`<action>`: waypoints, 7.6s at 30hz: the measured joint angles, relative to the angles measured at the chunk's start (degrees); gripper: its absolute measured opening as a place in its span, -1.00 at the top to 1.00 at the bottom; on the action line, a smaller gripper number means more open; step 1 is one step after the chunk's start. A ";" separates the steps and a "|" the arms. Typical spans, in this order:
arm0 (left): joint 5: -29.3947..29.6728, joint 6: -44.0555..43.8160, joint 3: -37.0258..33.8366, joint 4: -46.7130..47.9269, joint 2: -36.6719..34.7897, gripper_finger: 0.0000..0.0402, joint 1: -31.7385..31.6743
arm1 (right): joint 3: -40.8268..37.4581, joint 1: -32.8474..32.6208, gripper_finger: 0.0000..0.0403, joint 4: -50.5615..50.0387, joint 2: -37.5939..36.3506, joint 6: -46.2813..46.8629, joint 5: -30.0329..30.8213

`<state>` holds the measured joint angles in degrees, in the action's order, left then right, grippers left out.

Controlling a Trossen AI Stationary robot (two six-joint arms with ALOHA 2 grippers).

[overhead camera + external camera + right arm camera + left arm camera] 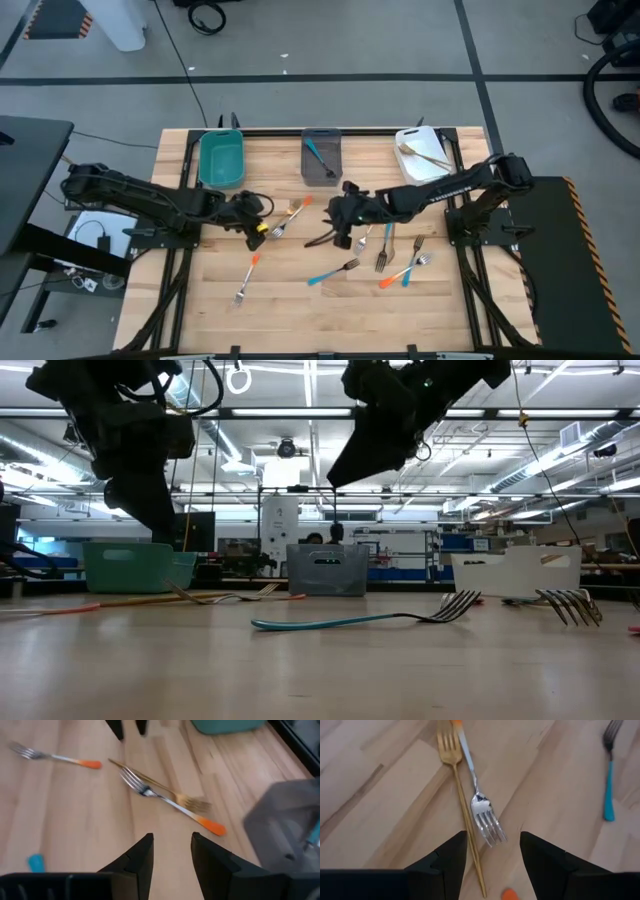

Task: Sort silverware by color (type)
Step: Put the bottom left orange fork into the green bin

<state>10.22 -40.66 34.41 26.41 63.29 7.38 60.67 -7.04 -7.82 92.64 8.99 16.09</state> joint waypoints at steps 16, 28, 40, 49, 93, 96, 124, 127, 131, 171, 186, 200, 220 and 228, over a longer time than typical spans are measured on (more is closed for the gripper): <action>0.49 0.72 0.04 -5.76 9.15 0.04 -0.01 | -9.96 -4.83 0.32 24.58 0.00 -0.12 4.02; 0.74 -1.93 8.62 3.23 13.81 0.05 7.34 | -13.93 -5.01 0.32 30.98 0.09 0.42 6.36; -9.77 -26.52 11.67 11.67 15.01 0.05 18.01 | -13.93 -5.03 0.32 31.02 0.09 -1.83 7.20; -10.01 -41.63 11.65 11.75 19.92 0.05 25.94 | -13.91 -4.42 0.32 34.97 0.09 -8.68 10.39; -13.00 -43.02 23.50 18.84 38.94 0.45 30.27 | -13.89 -2.70 0.35 36.42 0.11 -14.80 9.31; -13.07 -42.89 23.52 19.62 38.99 0.58 30.27 | -13.89 -2.70 0.35 36.40 0.11 -14.77 9.31; -12.36 -19.64 26.20 24.52 39.34 0.94 22.04 | -13.87 -7.91 0.35 28.93 0.11 -5.82 9.66; -12.00 -17.41 26.32 24.31 39.32 0.93 21.31 | -13.87 -9.17 0.35 27.73 0.11 -4.16 10.71; -10.54 -14.31 26.34 24.24 39.24 0.93 20.28 | -13.87 -10.35 0.35 27.02 0.11 -4.54 14.54; 7.80 13.67 26.34 12.83 32.95 0.93 9.10 | -4.06 -11.88 0.35 2.89 0.11 -15.21 22.01; 5.00 28.58 26.32 7.43 31.68 0.93 2.12 | 1.19 -11.86 0.35 -10.39 0.11 -25.49 19.89; -6.36 33.61 26.32 0.52 29.48 0.93 -7.71 | 4.25 -11.86 0.20 -11.75 -0.02 -33.15 23.58; -17.14 15.41 26.32 -20.76 29.48 0.93 -12.76 | 4.25 -12.03 0.18 -13.45 0.00 -58.79 36.55; -19.97 9.87 26.32 -27.06 29.48 0.93 -12.79 | 4.25 -12.01 0.18 -12.14 0.00 -65.60 36.82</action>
<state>-9.75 -30.79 60.73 -0.65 92.77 -5.41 64.93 -19.05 -19.96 92.64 -56.61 52.92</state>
